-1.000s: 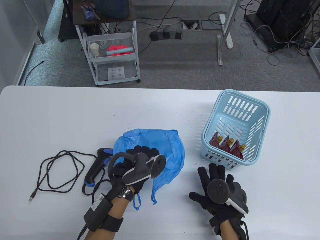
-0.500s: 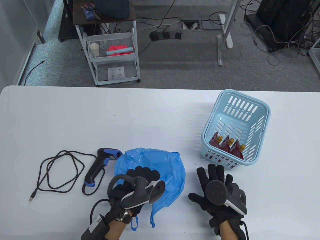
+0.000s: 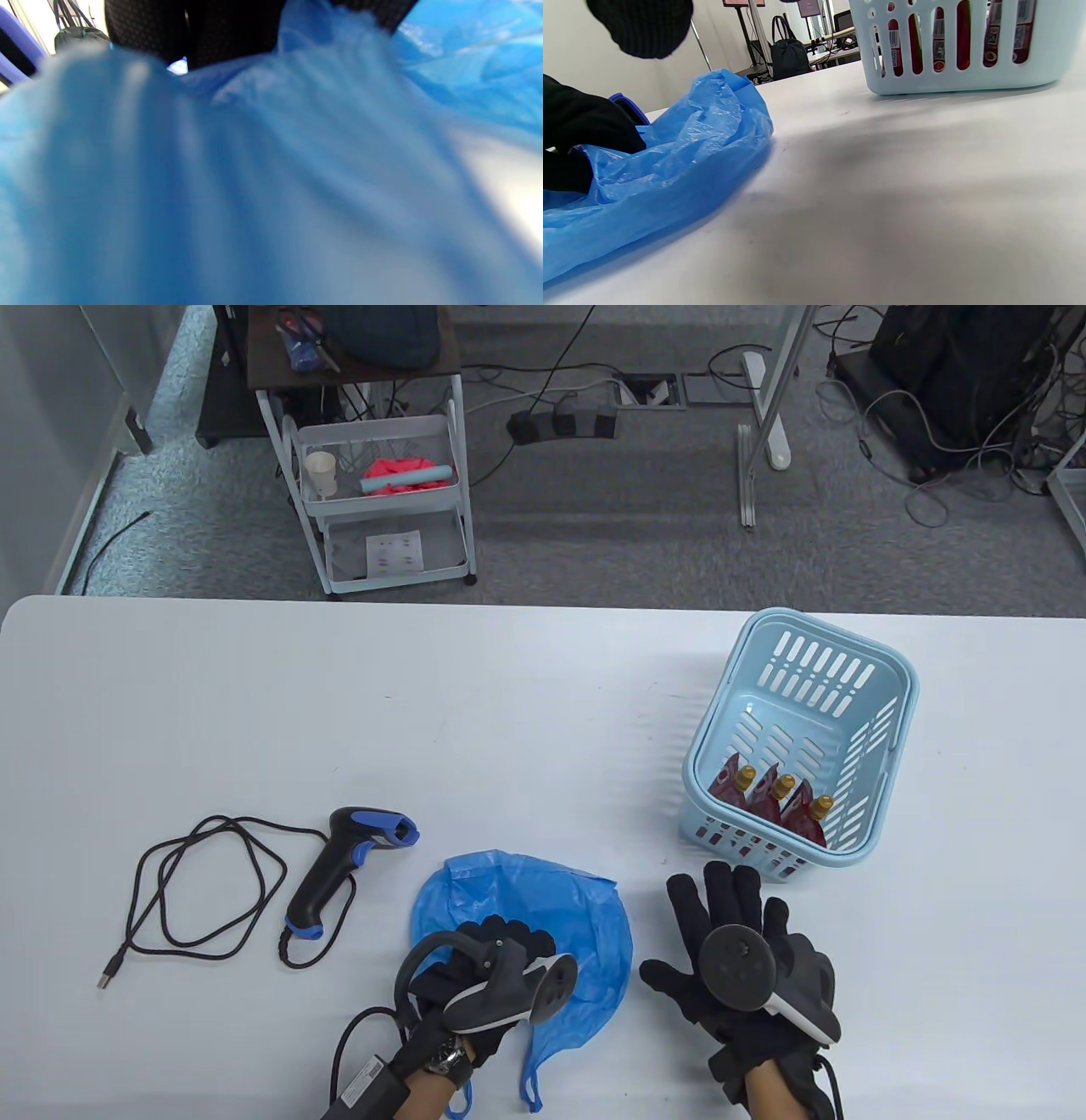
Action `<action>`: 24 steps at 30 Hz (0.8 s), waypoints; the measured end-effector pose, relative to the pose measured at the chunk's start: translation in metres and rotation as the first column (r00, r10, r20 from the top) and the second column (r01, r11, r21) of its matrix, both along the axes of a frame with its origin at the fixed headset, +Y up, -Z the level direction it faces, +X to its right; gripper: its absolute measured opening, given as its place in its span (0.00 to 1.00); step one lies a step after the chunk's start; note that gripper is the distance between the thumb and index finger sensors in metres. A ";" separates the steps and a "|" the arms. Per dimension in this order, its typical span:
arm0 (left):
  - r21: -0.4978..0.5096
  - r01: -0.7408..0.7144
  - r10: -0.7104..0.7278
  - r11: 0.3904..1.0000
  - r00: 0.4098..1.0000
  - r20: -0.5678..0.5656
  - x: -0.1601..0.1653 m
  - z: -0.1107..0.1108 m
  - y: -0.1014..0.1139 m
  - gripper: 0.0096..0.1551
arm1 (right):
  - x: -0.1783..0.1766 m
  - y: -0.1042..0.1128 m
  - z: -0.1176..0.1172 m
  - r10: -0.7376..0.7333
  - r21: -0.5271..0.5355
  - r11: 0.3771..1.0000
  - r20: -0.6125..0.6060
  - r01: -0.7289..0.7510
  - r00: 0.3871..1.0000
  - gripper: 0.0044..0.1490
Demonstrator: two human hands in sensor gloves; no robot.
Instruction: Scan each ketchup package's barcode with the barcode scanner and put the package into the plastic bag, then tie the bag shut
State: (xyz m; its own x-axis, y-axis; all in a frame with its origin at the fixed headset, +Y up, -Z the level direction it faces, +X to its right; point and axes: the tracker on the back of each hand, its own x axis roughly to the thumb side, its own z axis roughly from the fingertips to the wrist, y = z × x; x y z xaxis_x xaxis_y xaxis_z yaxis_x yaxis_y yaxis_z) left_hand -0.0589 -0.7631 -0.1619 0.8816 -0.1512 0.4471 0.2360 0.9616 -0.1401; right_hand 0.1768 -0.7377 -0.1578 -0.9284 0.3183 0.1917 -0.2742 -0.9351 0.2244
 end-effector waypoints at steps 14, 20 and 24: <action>-0.084 -0.251 0.251 0.964 0.968 -0.003 -0.010 0.001 0.018 0.32 | -0.054 0.009 0.019 0.041 0.131 0.991 -0.161 -0.020 0.986 0.40; -0.178 -0.113 0.109 0.978 0.994 -0.029 -0.009 -0.004 -0.009 0.29 | -0.081 -0.024 0.017 0.107 -0.096 0.985 -0.315 -0.144 0.943 0.39; -0.197 -0.143 0.136 0.970 0.990 -0.049 -0.013 -0.006 -0.011 0.30 | -0.086 -0.038 0.016 0.173 -0.203 0.944 -0.372 -0.262 0.912 0.49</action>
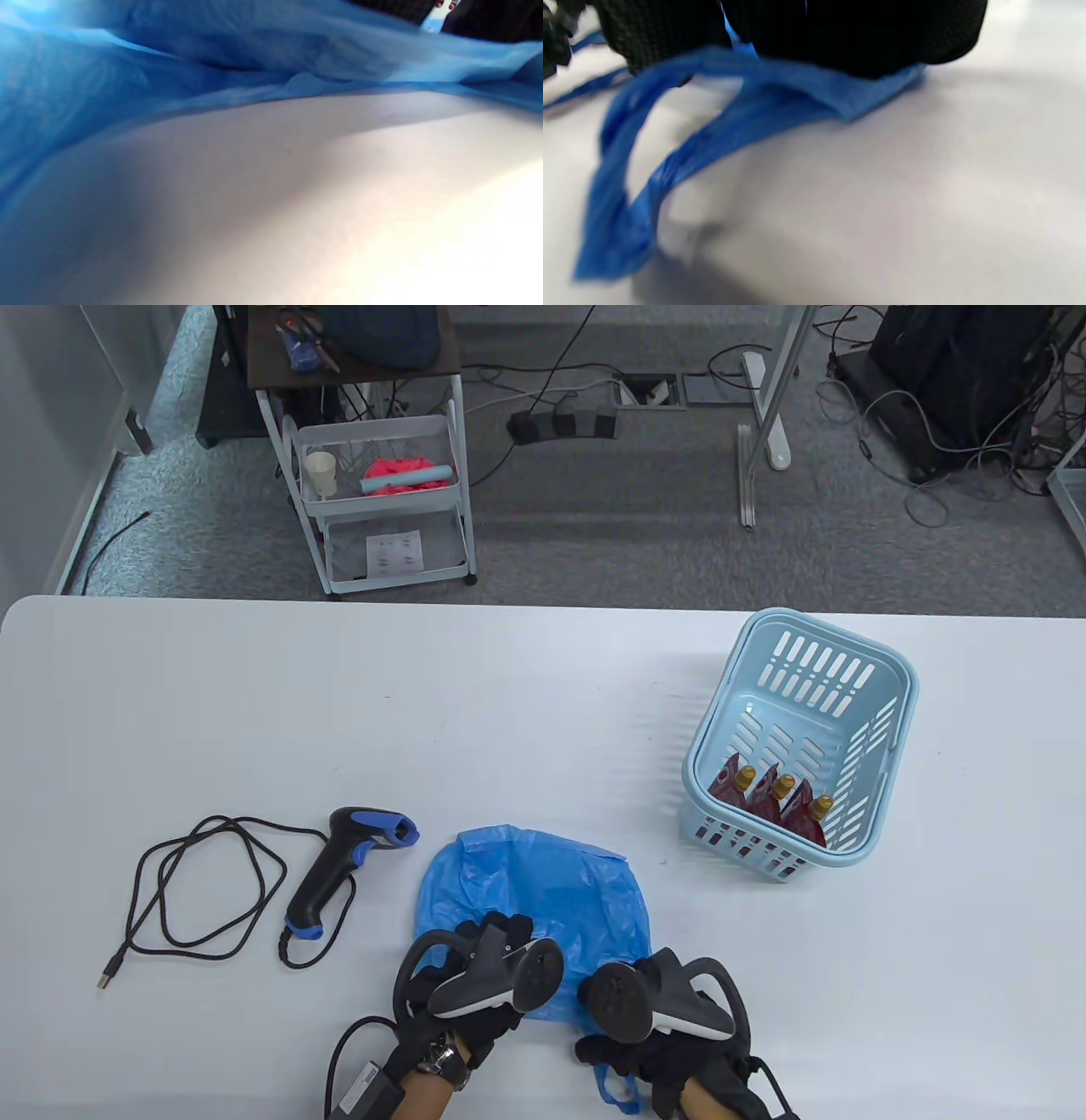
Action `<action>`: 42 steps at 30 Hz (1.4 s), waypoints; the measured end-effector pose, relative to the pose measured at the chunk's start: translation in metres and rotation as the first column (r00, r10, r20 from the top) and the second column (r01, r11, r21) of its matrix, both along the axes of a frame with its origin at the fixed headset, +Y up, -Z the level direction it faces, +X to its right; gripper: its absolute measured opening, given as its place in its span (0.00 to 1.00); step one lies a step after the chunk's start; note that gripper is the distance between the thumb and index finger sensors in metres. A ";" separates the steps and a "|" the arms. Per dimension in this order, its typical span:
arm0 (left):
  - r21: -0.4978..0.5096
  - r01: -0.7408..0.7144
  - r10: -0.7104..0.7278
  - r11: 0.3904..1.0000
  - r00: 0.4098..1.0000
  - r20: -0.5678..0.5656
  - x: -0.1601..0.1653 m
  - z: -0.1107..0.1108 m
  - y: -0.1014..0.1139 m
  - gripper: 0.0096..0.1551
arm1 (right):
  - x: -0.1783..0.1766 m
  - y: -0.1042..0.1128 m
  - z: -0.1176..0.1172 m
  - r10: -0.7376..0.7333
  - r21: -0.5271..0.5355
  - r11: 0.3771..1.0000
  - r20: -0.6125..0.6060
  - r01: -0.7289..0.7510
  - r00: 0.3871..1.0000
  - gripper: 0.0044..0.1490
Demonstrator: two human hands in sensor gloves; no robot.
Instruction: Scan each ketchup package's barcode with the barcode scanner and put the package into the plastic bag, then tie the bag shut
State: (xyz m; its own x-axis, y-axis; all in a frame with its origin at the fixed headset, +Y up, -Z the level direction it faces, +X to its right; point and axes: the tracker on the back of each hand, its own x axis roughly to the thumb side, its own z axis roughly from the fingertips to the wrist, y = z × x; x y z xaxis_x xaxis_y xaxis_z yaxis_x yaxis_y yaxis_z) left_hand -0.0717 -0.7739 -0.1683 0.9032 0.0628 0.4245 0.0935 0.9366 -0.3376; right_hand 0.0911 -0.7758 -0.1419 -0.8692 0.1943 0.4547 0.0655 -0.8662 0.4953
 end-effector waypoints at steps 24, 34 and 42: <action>0.117 -0.119 0.110 0.986 0.991 0.079 -0.020 0.025 0.078 0.24 | 0.016 -0.003 -0.018 -0.191 0.022 0.982 0.154 0.189 0.969 0.24; -0.006 0.173 -0.171 0.985 0.978 0.119 -0.010 0.034 0.030 0.33 | 0.020 -0.003 -0.020 -0.215 0.014 0.976 0.175 0.216 0.961 0.24; 0.064 0.147 -0.148 0.987 0.989 -0.002 -0.039 0.020 0.030 0.32 | 0.023 -0.002 -0.022 -0.240 0.003 0.970 0.186 0.244 0.953 0.24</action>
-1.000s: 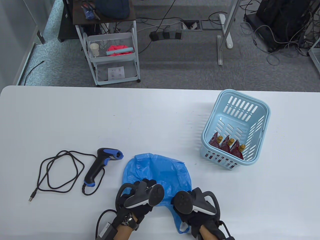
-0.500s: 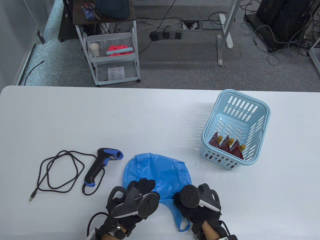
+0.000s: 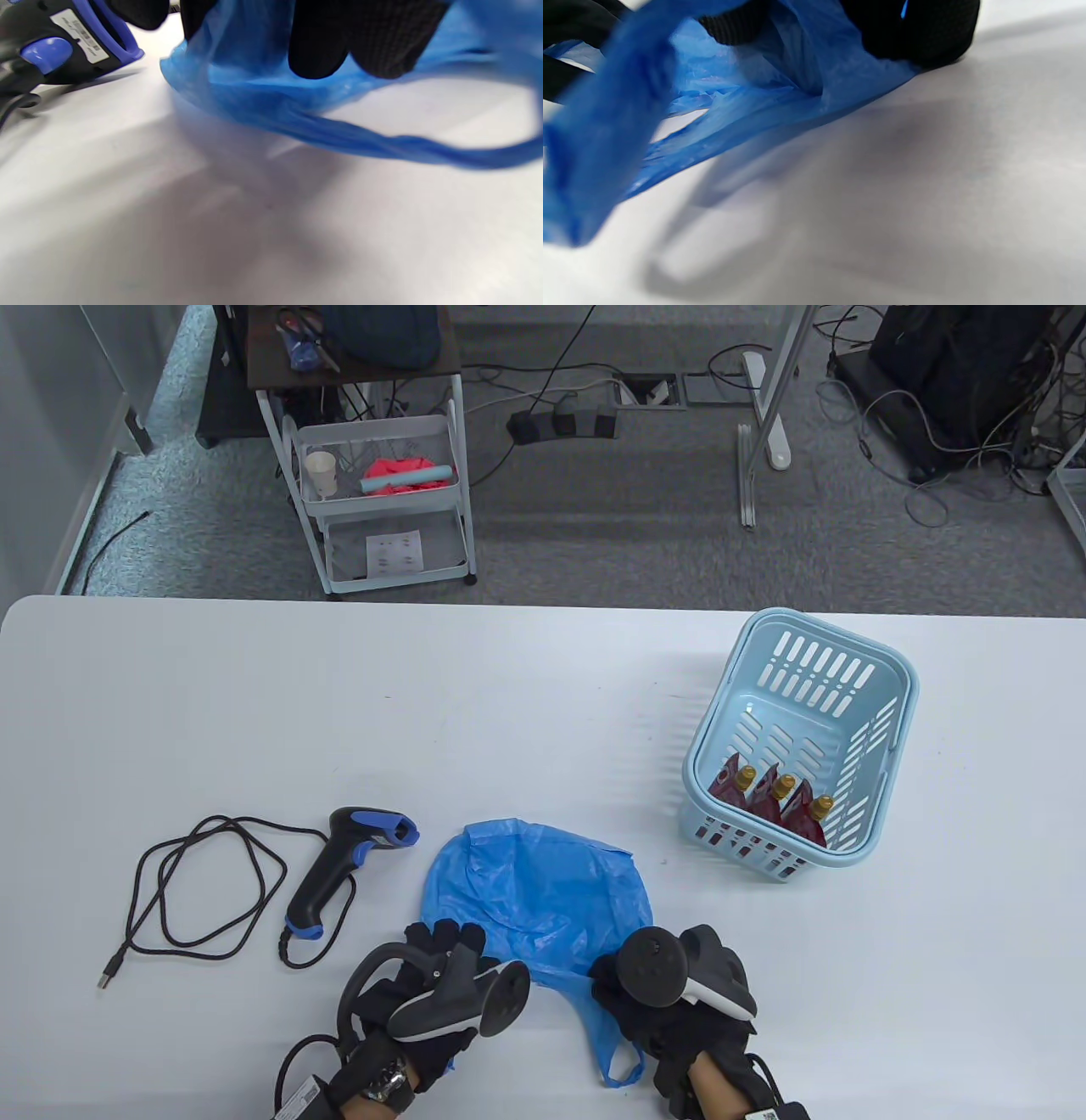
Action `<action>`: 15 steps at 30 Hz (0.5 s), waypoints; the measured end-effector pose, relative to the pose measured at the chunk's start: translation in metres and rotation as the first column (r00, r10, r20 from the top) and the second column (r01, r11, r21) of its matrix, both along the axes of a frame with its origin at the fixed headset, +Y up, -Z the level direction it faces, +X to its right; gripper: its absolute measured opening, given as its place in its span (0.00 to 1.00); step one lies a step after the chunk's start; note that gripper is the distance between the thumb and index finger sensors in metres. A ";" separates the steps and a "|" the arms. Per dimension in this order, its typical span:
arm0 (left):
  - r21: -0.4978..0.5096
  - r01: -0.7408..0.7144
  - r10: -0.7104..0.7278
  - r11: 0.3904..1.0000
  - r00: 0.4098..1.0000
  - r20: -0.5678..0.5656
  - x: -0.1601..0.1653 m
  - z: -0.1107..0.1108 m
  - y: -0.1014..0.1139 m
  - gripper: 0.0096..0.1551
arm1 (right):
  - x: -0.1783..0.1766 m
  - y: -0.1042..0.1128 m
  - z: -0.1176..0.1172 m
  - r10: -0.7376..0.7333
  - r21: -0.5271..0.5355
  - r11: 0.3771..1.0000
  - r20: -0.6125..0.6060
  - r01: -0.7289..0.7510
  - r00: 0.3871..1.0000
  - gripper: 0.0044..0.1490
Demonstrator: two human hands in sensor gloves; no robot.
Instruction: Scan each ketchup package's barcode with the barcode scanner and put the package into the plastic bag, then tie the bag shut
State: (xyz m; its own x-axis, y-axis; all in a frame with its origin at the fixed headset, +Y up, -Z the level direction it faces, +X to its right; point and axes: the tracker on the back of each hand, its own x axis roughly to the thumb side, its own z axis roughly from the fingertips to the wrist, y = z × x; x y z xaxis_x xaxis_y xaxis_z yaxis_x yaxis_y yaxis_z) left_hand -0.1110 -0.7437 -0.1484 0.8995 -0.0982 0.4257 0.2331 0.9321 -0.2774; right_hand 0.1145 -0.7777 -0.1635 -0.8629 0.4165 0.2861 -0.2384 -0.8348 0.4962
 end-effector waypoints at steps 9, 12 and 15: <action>0.035 -0.162 0.164 0.986 0.985 -0.062 -0.023 -0.007 0.000 0.29 | 0.012 0.010 -0.002 -0.012 0.057 0.998 0.048 0.009 0.999 0.24; 0.049 -0.226 0.229 0.973 0.971 -0.069 -0.027 -0.008 0.003 0.28 | 0.014 0.015 -0.001 -0.020 0.075 0.997 0.049 0.016 0.999 0.27; 0.083 -0.274 0.280 0.958 0.957 -0.078 -0.031 -0.008 0.006 0.27 | 0.016 0.027 0.003 -0.056 0.125 0.991 0.035 0.051 0.998 0.36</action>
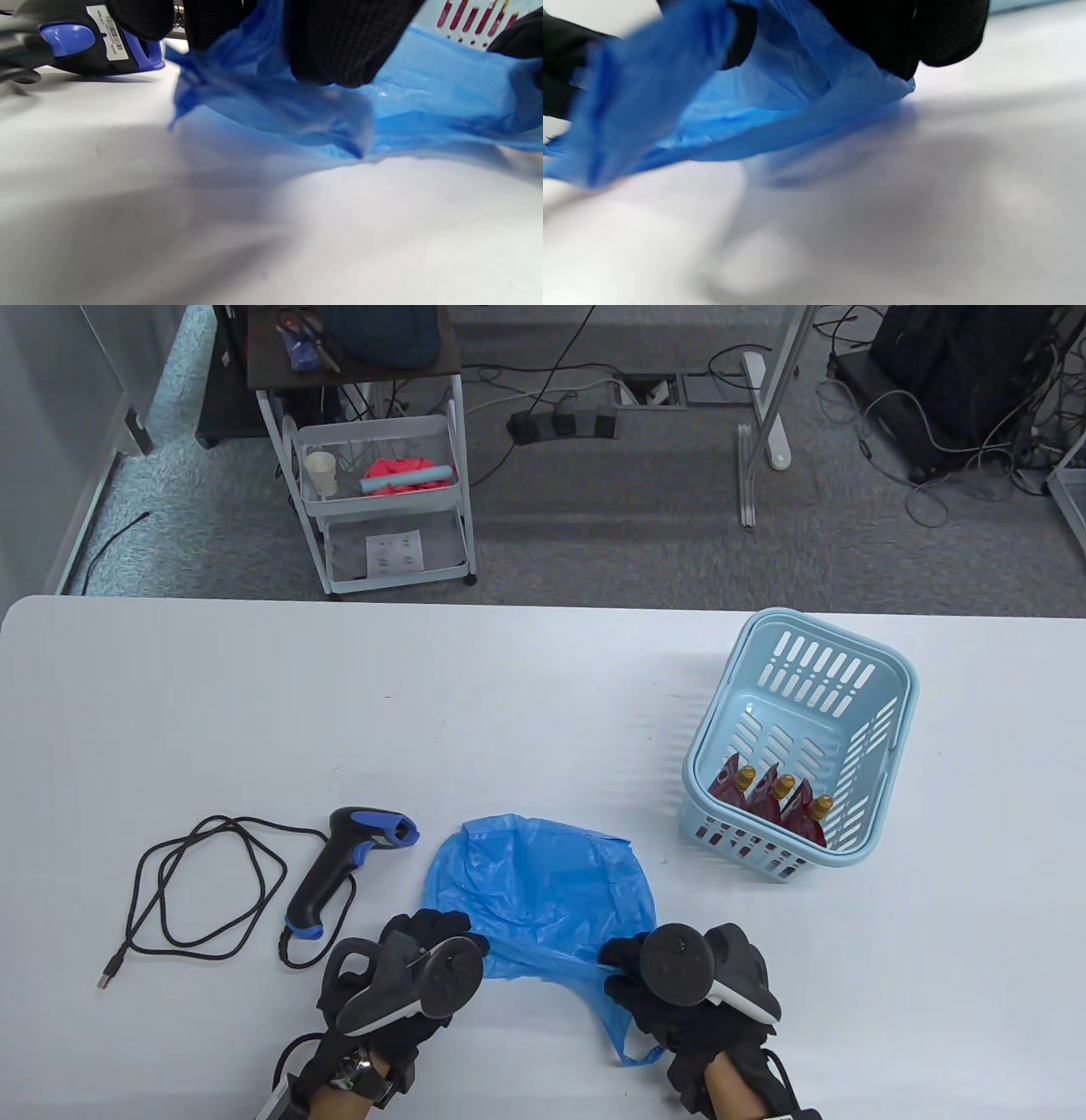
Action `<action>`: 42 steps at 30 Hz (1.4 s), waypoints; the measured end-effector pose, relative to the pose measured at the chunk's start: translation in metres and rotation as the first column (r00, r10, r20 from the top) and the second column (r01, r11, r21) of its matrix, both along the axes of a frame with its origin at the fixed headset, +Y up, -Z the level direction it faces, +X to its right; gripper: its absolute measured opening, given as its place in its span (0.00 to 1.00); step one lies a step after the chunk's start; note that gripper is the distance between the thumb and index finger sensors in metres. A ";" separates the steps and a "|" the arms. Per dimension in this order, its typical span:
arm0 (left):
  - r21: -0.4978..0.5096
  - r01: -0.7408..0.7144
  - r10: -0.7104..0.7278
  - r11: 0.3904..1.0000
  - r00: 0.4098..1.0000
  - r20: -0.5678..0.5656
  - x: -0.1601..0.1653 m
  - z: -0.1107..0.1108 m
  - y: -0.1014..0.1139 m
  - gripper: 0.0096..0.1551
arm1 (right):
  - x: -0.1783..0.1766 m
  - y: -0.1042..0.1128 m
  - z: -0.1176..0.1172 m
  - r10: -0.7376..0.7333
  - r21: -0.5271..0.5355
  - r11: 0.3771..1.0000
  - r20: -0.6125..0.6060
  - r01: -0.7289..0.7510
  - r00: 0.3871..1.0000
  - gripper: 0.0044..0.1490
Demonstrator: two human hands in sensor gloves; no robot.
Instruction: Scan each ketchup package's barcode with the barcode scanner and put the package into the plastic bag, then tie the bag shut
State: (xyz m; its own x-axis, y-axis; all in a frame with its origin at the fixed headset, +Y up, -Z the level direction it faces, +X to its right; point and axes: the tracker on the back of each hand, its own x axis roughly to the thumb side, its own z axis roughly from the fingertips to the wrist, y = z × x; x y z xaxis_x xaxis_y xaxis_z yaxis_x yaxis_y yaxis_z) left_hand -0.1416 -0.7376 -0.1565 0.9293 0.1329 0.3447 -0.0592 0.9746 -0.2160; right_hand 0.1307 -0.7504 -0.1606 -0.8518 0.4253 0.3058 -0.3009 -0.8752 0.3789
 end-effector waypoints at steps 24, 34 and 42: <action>0.021 -0.074 0.074 0.997 0.997 0.004 -0.001 0.000 0.004 0.28 | -0.031 -0.008 0.004 0.321 0.083 0.945 -0.041 -0.317 0.946 0.34; 0.087 -0.153 0.154 0.984 0.988 -0.004 -0.006 0.004 0.022 0.34 | -0.017 0.028 0.010 0.174 0.316 0.929 0.085 -0.192 0.981 0.30; 0.113 -0.349 0.349 0.930 0.937 0.019 -0.018 0.007 0.047 0.36 | -0.009 0.078 0.015 0.090 0.359 0.927 0.070 -0.110 0.993 0.29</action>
State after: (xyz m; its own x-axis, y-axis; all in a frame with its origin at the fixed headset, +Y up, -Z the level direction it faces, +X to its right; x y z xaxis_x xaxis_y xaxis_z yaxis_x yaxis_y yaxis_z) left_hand -0.1593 -0.6905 -0.1493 0.8317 0.4097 0.3747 -0.4006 0.9101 -0.1058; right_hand 0.1219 -0.6726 -0.1459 -0.9029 0.2057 0.3773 -0.2153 -0.9764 0.0171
